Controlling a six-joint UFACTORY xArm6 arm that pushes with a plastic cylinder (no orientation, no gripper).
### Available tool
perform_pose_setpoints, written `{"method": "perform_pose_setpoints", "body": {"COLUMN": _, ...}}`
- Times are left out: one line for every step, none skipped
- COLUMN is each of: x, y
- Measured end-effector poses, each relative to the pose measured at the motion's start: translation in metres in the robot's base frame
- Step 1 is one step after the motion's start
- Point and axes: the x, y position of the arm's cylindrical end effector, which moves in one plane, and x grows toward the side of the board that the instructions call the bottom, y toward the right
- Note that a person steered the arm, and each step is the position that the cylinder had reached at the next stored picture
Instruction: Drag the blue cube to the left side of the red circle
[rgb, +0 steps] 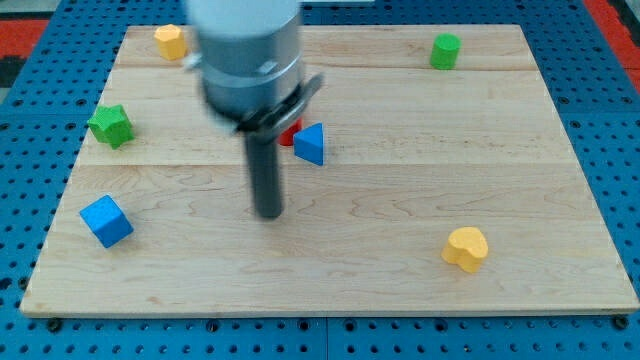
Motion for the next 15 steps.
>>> {"method": "perform_pose_setpoints", "body": {"x": 0.059, "y": -0.112}}
{"method": "perform_pose_setpoints", "body": {"x": 0.014, "y": -0.189}}
{"method": "perform_pose_setpoints", "body": {"x": -0.037, "y": -0.133}}
{"method": "perform_pose_setpoints", "body": {"x": -0.034, "y": -0.064}}
{"method": "perform_pose_setpoints", "body": {"x": -0.017, "y": -0.138}}
{"method": "perform_pose_setpoints", "body": {"x": 0.039, "y": -0.1}}
{"method": "perform_pose_setpoints", "body": {"x": 0.007, "y": 0.003}}
{"method": "perform_pose_setpoints", "body": {"x": -0.075, "y": 0.023}}
{"method": "perform_pose_setpoints", "body": {"x": -0.001, "y": 0.022}}
{"method": "perform_pose_setpoints", "body": {"x": 0.056, "y": 0.021}}
{"method": "perform_pose_setpoints", "body": {"x": -0.01, "y": -0.02}}
{"method": "perform_pose_setpoints", "body": {"x": -0.08, "y": -0.016}}
{"method": "perform_pose_setpoints", "body": {"x": -0.051, "y": -0.006}}
{"method": "perform_pose_setpoints", "body": {"x": -0.085, "y": -0.012}}
{"method": "perform_pose_setpoints", "body": {"x": -0.134, "y": 0.012}}
